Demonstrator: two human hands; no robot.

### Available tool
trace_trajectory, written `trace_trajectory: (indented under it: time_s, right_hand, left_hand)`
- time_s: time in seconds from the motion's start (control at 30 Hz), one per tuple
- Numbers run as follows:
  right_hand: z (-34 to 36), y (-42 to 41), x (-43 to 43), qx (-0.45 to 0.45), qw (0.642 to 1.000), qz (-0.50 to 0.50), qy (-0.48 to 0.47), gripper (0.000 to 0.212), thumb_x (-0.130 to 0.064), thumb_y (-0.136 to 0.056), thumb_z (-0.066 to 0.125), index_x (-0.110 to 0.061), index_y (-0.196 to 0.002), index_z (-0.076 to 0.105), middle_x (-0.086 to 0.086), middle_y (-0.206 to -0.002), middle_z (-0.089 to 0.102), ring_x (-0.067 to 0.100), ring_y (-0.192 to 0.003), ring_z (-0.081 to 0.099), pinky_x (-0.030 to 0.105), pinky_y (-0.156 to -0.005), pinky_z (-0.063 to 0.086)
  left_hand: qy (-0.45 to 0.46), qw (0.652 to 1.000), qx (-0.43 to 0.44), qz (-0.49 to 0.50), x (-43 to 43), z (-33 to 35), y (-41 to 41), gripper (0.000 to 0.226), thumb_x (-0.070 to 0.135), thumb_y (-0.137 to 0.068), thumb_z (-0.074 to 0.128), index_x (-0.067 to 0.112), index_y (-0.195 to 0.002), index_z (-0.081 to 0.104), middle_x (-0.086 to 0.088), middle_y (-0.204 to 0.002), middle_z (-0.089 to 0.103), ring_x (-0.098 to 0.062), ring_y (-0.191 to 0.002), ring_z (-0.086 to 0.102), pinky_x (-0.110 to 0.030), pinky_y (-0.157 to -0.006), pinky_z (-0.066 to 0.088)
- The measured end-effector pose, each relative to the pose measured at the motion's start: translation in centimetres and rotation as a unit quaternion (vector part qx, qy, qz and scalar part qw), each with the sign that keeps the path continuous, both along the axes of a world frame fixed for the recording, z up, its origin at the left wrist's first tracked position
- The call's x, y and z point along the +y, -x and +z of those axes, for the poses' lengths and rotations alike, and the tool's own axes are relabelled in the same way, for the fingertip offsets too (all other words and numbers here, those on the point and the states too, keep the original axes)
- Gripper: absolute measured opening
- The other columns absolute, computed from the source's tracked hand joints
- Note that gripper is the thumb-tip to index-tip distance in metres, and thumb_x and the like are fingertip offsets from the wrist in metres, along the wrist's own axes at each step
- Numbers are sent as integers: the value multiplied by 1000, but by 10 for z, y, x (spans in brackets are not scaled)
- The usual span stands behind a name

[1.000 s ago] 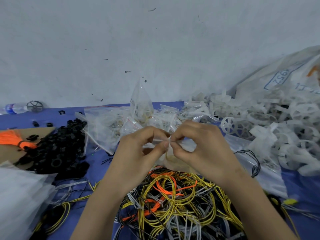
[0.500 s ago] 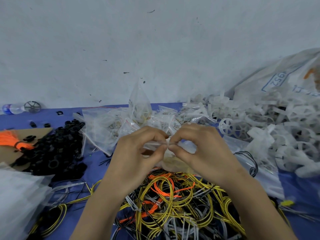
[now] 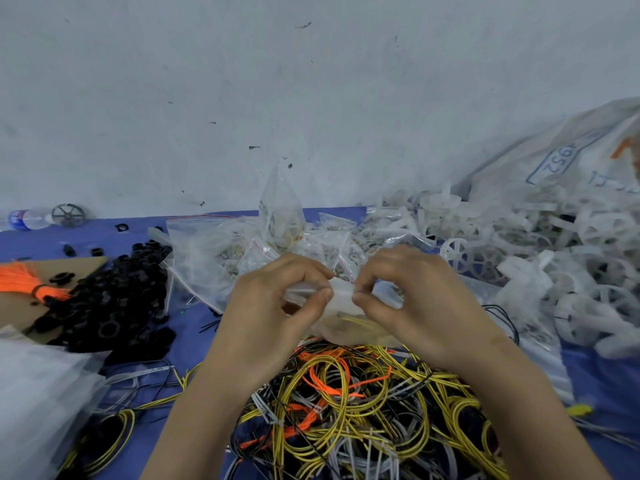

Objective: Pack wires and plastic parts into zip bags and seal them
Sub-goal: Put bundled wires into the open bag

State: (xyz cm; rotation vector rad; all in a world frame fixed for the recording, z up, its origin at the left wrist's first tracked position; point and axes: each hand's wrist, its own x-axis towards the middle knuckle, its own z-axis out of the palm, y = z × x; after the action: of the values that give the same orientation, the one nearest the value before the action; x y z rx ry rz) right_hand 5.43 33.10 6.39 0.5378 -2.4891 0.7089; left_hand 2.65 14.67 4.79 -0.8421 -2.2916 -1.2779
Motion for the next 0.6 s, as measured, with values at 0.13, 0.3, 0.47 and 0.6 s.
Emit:
trace_trajectory:
  time_s: [0.13, 0.3, 0.47, 0.6]
  right_hand:
    - [0, 1, -5, -14, 1000, 13, -3, 9, -19, -83, 67, -22, -76, 63, -10, -81, 63, 6, -85, 52, 29, -78, 41]
    - [2, 1, 4, -42, 999, -8, 23, 9, -26, -80, 71, -30, -76, 63, -16, -85, 62, 3, -88, 54, 27, -79, 42]
    - [5, 0, 3, -41, 999, -6, 15, 12, -15, -81, 70, -24, -74, 65, -12, -79, 62, 2, -80, 56, 18, -75, 41]
    - [5, 0, 4, -45, 999, 12, 14, 9, -13, -80, 70, -21, -76, 66, -10, -78, 63, 3, -80, 54, 14, -72, 40]
  left_hand:
    - [58, 997, 38, 14, 5, -1, -2, 6, 19, -85, 68, 23, -81, 71, 21, -106, 63, 3, -93, 60, -11, -67, 43]
    - [38, 997, 49, 40, 0, -1, 1, 7, 16, -84, 70, 21, -79, 71, 19, -106, 62, -1, -92, 61, -29, -71, 51]
    - [57, 994, 68, 56, -2, 2, 1, 5, 20, -83, 72, 23, -79, 70, 20, -96, 67, 2, -92, 61, -36, -86, 45]
    - [77, 991, 76, 84, -2, 4, 1, 5, 27, -84, 71, 28, -79, 71, 26, -89, 65, 6, -89, 58, -50, -93, 39]
